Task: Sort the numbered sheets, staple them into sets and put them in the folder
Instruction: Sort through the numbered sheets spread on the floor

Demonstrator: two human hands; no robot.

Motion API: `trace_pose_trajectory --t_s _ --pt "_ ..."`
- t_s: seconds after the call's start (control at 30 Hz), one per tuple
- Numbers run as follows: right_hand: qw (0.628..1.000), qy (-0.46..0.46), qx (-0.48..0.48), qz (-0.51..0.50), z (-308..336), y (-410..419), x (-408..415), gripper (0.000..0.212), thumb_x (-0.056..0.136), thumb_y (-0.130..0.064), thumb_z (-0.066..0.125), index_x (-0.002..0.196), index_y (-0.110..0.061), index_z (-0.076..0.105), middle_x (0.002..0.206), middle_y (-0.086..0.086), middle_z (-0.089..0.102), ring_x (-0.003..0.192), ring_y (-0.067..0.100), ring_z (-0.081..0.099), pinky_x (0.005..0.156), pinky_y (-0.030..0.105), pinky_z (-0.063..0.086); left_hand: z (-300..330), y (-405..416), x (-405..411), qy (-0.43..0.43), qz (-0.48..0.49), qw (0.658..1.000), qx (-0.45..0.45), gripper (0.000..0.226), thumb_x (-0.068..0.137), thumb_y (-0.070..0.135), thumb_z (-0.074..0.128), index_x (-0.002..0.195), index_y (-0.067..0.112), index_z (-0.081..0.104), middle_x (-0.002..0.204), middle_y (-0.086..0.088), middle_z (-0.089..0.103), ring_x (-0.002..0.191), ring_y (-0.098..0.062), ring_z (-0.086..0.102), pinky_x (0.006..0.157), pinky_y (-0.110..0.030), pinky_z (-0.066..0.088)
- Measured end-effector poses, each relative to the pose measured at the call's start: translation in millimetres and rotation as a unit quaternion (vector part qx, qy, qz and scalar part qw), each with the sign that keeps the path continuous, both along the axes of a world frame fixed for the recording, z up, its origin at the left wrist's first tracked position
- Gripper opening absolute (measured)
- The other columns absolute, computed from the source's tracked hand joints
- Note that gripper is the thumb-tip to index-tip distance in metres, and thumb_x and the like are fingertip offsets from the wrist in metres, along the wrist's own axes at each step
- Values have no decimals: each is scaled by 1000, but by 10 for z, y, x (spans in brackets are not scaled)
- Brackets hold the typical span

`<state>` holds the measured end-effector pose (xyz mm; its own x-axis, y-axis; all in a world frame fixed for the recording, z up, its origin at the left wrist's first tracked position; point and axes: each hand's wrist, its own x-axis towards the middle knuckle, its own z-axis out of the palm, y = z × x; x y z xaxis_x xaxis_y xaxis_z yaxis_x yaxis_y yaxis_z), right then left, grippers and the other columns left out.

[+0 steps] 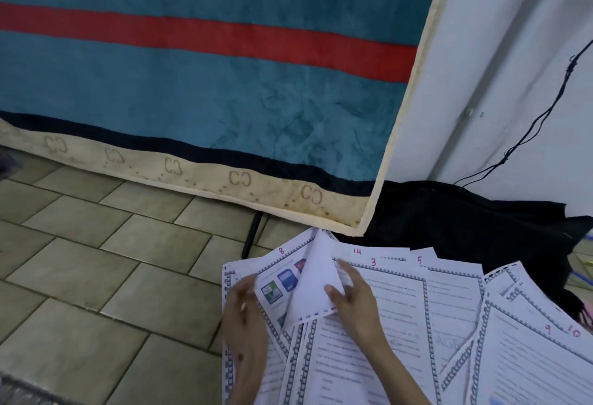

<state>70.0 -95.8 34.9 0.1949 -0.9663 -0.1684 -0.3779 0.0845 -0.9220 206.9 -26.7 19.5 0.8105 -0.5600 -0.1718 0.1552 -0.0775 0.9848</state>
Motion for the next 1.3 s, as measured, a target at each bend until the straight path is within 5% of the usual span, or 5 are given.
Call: trace_pose_trajectory --t_s 0.17,0.27,0.6,1.1,1.3 --pt "999 -41 -32 0 -8 28 -39 41 94 -4 50 90 -39 70 97 -7 71 78 16 66 70 17 50 86 -38 382 219 -60 973 30 6 94 12 50 97 13 56 85 -11 66 69 -18 62 49 -25 53" --pt "993 -71 93 -28 46 -48 -18 29 92 -7 51 88 -20 77 113 9 69 107 29 60 96 38 49 236 -73 369 185 -129 974 38 21 96 22 44 99 12 62 93 -5 67 75 -11 61 61 -27 47" --pt "997 12 68 -17 66 -49 75 39 83 -33 68 60 -3 57 59 9 62 59 23 60 60 30 45 253 31 -293 -19 -283 955 87 20 94 43 44 112 48 40 106 14 63 91 -1 60 75 -24 48" --pt "989 -41 125 -61 -100 -25 -47 19 86 -17 65 97 -1 65 81 10 69 76 27 64 75 42 53 103 -10 462 -106 -112 970 190 15 90 16 56 94 5 66 74 4 65 66 -10 60 52 -19 43" --pt "990 -109 81 28 9 89 -64 71 78 -77 23 142 -46 20 136 -8 43 121 18 47 104 43 32 70 76 403 -63 -161 968 180 14 83 6 63 95 10 58 82 -2 66 76 -19 65 67 -34 56"
